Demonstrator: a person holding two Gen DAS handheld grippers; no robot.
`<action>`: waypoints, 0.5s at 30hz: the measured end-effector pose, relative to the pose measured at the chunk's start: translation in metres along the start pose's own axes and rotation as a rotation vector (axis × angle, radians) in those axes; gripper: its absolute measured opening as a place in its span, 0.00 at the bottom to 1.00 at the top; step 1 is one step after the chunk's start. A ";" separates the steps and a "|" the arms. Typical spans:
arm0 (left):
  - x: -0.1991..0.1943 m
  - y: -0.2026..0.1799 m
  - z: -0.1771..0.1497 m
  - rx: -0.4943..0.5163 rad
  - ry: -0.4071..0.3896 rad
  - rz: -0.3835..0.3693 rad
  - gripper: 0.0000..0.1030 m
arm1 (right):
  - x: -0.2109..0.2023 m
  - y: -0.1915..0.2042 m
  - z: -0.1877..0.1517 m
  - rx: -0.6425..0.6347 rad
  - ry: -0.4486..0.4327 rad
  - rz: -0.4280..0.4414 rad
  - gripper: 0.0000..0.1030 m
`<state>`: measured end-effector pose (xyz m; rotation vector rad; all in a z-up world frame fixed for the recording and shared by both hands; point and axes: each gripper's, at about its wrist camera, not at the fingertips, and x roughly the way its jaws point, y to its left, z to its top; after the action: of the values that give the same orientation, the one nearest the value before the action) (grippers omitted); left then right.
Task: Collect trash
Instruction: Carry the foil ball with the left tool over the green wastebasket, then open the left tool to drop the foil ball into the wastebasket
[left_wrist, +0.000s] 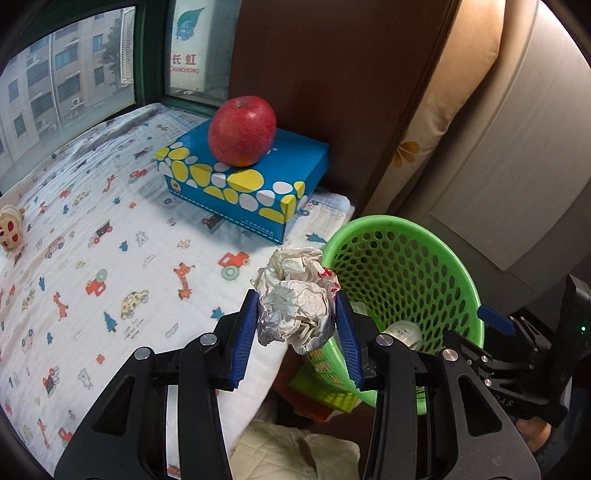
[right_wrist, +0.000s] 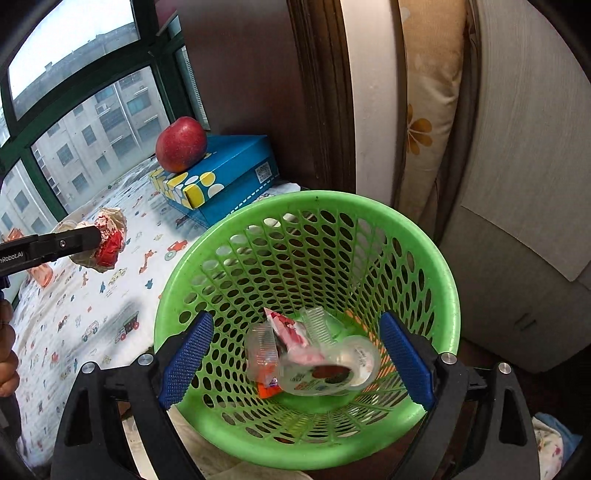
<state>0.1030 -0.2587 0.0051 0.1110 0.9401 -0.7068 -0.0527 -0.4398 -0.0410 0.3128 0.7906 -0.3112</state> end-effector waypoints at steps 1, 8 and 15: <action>0.003 -0.005 0.000 0.008 0.007 -0.005 0.40 | -0.002 -0.002 0.000 0.004 -0.003 0.001 0.86; 0.021 -0.038 -0.003 0.052 0.048 -0.050 0.40 | -0.016 -0.017 -0.004 0.038 -0.027 -0.003 0.86; 0.038 -0.061 -0.007 0.070 0.094 -0.093 0.44 | -0.026 -0.027 -0.007 0.064 -0.046 0.002 0.86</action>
<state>0.0758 -0.3226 -0.0162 0.1644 1.0157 -0.8268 -0.0843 -0.4573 -0.0310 0.3656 0.7362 -0.3416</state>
